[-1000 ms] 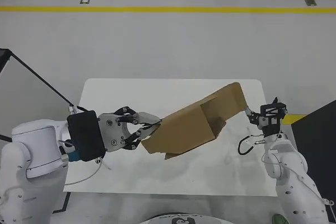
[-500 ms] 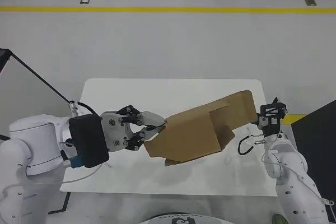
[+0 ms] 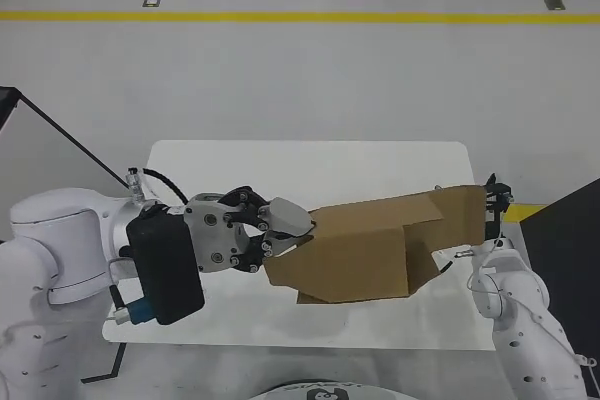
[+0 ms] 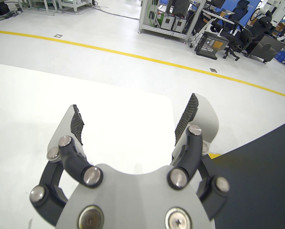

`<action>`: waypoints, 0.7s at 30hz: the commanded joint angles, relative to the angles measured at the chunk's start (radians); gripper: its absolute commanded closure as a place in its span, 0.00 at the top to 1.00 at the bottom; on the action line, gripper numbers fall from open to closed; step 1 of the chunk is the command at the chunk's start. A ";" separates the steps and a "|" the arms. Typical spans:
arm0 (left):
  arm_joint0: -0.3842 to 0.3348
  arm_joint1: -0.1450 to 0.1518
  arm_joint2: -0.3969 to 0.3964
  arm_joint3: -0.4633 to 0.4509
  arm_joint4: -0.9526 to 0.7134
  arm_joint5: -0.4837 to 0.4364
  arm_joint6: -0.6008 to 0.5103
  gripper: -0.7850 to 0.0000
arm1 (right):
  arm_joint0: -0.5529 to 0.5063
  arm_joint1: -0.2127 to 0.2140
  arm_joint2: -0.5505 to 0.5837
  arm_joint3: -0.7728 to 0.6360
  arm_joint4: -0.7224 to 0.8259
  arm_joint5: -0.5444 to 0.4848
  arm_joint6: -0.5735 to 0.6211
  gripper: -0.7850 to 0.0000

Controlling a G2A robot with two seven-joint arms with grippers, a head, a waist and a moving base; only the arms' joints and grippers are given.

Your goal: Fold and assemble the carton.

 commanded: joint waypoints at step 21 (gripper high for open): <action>-0.059 0.022 0.072 0.134 0.093 0.000 -0.023 0.00 | 0.000 0.000 0.000 0.000 0.000 0.000 0.000 1.00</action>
